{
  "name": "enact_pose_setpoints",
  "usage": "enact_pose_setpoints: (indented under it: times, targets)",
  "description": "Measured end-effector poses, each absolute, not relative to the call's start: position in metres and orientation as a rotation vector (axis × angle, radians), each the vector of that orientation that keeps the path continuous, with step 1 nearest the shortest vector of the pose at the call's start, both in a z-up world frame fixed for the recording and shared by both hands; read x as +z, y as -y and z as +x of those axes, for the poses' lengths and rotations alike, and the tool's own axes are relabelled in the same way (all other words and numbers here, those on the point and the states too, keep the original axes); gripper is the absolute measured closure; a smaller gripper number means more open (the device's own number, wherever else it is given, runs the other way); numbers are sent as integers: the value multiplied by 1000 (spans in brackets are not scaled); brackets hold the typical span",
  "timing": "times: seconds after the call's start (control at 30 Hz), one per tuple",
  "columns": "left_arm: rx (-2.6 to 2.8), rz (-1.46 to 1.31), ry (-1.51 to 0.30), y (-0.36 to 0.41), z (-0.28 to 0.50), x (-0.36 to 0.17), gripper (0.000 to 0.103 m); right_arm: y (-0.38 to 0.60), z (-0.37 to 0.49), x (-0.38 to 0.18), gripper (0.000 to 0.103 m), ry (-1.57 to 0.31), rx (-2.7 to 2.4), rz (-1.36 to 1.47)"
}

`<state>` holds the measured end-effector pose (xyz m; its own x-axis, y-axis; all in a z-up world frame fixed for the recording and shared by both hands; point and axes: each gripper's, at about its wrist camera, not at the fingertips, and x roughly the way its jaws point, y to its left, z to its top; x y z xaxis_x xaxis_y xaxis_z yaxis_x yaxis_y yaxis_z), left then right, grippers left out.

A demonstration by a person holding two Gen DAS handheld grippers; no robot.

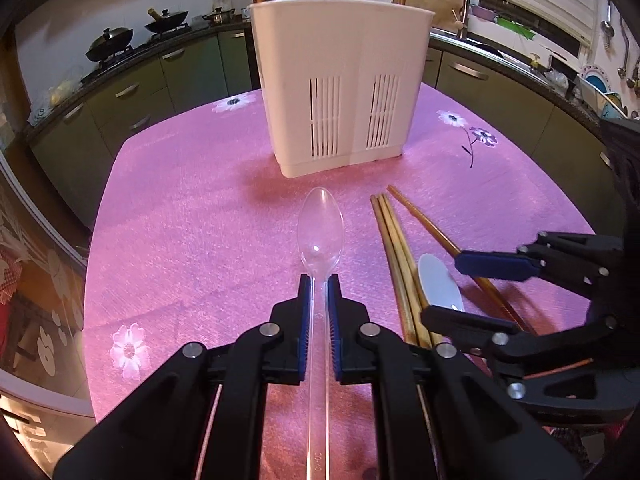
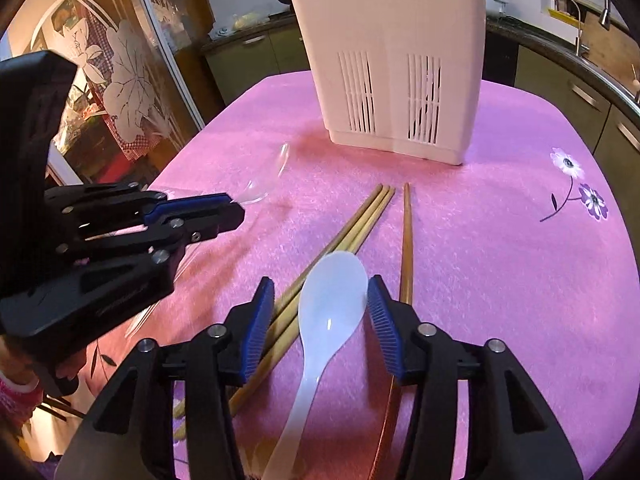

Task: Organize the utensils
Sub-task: 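Return the left tool to the table and grasp the clear plastic spoon, then lift the clear plastic spoon with the left tool while the right tool grasps the white spoon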

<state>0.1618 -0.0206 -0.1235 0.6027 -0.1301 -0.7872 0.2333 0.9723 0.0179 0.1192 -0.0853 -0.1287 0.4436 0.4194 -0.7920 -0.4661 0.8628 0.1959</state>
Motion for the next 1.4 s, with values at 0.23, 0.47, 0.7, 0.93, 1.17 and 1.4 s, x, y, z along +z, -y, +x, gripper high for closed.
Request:
enact_pose_setpoints:
  times: [0.23,0.47,0.7,0.93,1.17,1.4]
  targets:
    - [-219,119,-895,19,161,-121,95,82,134,-140,51,-1024,537,-58]
    - [-222,117,-891,19,162,-120,95,88,146,-143,65,-1053,555,9]
    - [-221,111,-881,19,162,-116,95,106,138,-116,65,-947,561,80]
    - [-236,101,-843,19,159,-100,95,125,125,-72,66,-818,556,124]
    - [-253,87,-798,21,154,-78,95,136,104,-40,66,-735,560,125]
    - [-274,56,-725,20,151,-45,95,145,93,-18,66,-690,554,127]
